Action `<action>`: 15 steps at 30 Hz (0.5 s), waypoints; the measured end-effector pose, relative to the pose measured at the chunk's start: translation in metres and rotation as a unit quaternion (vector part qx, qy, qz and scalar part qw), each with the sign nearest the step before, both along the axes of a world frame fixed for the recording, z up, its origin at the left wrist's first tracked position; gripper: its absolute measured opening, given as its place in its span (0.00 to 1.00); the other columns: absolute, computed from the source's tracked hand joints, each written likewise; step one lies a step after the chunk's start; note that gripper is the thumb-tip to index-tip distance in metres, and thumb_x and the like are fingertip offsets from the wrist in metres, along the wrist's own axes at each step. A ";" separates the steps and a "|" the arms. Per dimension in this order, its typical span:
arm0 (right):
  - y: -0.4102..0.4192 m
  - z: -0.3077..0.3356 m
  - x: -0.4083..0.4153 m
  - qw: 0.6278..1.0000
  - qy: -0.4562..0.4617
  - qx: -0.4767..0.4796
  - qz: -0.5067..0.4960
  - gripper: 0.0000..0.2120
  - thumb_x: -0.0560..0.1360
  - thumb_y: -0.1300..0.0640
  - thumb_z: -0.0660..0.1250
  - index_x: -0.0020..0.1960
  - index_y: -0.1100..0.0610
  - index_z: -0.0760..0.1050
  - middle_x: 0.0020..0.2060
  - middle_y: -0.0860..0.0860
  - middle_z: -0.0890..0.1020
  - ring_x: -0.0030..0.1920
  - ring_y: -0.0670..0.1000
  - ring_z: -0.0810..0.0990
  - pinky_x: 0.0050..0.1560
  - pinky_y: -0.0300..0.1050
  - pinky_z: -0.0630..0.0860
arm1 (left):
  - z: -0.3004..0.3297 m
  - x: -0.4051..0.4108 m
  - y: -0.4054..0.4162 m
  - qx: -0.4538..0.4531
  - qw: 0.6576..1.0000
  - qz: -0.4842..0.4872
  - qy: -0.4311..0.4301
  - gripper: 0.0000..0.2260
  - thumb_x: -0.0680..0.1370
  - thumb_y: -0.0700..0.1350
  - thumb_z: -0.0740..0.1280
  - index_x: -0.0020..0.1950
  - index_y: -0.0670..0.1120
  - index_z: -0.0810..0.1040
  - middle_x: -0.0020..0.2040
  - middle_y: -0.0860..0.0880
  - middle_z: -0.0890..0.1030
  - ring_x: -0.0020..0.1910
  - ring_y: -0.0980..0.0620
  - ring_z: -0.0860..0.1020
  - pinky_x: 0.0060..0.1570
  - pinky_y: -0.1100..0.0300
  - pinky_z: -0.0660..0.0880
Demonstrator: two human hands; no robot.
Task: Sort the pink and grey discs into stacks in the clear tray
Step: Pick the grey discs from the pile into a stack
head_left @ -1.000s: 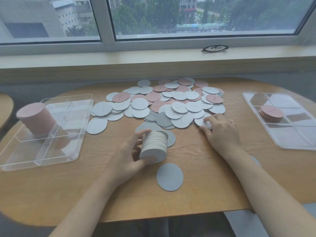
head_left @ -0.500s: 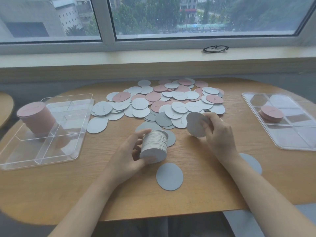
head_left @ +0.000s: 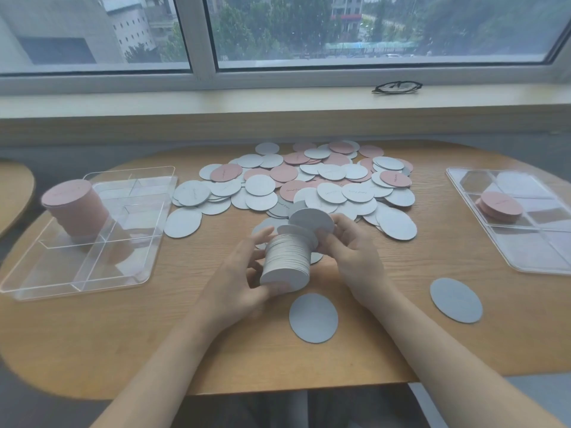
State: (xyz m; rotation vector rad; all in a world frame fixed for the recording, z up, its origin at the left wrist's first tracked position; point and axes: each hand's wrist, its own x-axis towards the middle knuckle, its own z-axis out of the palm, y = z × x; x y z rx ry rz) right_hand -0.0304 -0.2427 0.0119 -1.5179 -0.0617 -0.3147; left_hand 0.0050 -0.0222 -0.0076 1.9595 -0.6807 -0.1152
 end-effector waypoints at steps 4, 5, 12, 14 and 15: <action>-0.001 -0.001 -0.002 0.998 0.027 0.024 0.047 0.09 0.82 0.65 0.59 0.58 0.66 0.75 0.52 0.61 0.83 0.54 0.55 0.82 0.57 0.51 0.79 | 0.004 -0.002 -0.002 0.013 1.000 -0.003 -0.020 0.40 0.70 0.48 0.80 0.76 0.61 0.63 0.66 0.54 0.75 0.56 0.61 0.77 0.53 0.71 0.72; -0.001 -0.001 -0.003 0.998 0.026 0.014 0.053 0.09 0.83 0.65 0.59 0.59 0.65 0.76 0.52 0.61 0.83 0.54 0.55 0.82 0.57 0.50 0.79 | 0.004 -0.003 -0.002 0.012 1.000 -0.005 -0.022 0.40 0.70 0.49 0.80 0.76 0.61 0.63 0.66 0.57 0.75 0.58 0.61 0.77 0.53 0.70 0.73; 0.005 -0.003 -0.008 0.982 -0.011 -0.187 0.000 0.12 0.80 0.55 0.62 0.60 0.54 0.78 0.53 0.49 0.81 0.51 0.50 0.80 0.50 0.34 0.73 | 0.000 -0.001 -0.002 0.009 1.000 -0.014 -0.023 0.35 0.70 0.50 0.80 0.73 0.61 0.67 0.62 0.59 0.78 0.56 0.51 0.80 0.53 0.54 0.78; 0.004 -0.003 -0.009 0.970 -0.037 -0.241 -0.022 0.16 0.78 0.55 0.62 0.64 0.52 0.77 0.57 0.48 0.78 0.55 0.48 0.77 0.53 0.33 0.70 | 0.001 -0.002 -0.002 0.017 1.000 -0.007 -0.024 0.33 0.70 0.50 0.80 0.71 0.62 0.68 0.60 0.61 0.78 0.51 0.51 0.80 0.51 0.54 0.77; 0.004 -0.003 -0.010 0.966 -0.040 -0.254 -0.014 0.16 0.79 0.55 0.62 0.66 0.52 0.76 0.58 0.47 0.78 0.58 0.47 0.76 0.56 0.33 0.70 | 0.001 -0.002 -0.002 0.019 1.000 -0.006 -0.024 0.32 0.71 0.51 0.80 0.70 0.62 0.68 0.60 0.61 0.77 0.51 0.51 0.80 0.51 0.55 0.77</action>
